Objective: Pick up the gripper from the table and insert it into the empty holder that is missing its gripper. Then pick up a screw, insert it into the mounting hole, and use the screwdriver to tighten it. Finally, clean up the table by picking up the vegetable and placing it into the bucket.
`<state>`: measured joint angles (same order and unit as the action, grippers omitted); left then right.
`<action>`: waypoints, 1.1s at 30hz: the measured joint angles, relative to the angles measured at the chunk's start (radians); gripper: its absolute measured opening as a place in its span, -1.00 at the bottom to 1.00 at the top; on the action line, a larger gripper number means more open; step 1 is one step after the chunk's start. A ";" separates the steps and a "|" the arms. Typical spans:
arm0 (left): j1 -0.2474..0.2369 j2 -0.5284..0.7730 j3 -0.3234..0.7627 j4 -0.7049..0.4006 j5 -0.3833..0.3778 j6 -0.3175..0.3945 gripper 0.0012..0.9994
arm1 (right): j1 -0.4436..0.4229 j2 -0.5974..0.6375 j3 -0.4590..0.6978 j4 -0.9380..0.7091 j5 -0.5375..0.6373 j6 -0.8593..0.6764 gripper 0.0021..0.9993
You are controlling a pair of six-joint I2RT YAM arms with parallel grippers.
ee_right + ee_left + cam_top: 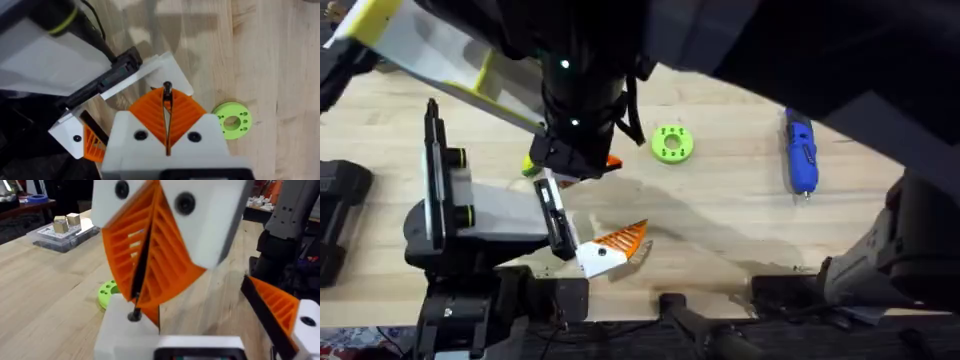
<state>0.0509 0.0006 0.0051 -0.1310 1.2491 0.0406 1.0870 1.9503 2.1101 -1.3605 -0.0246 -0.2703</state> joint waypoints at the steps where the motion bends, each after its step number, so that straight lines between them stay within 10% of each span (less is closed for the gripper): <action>1: 0.000 0.000 0.000 0.000 0.000 0.000 0.98 | 0.000 0.000 0.000 0.000 0.000 0.000 -0.98; 33: 0.000 0.000 0.000 0.000 0.000 -0.011 0.98 | 0.003 0.030 0.000 0.003 0.000 0.000 -0.98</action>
<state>0.0509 0.0010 0.0051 -0.1314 1.2495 0.0292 1.0901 1.9804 2.1103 -1.3576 -0.0246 -0.2703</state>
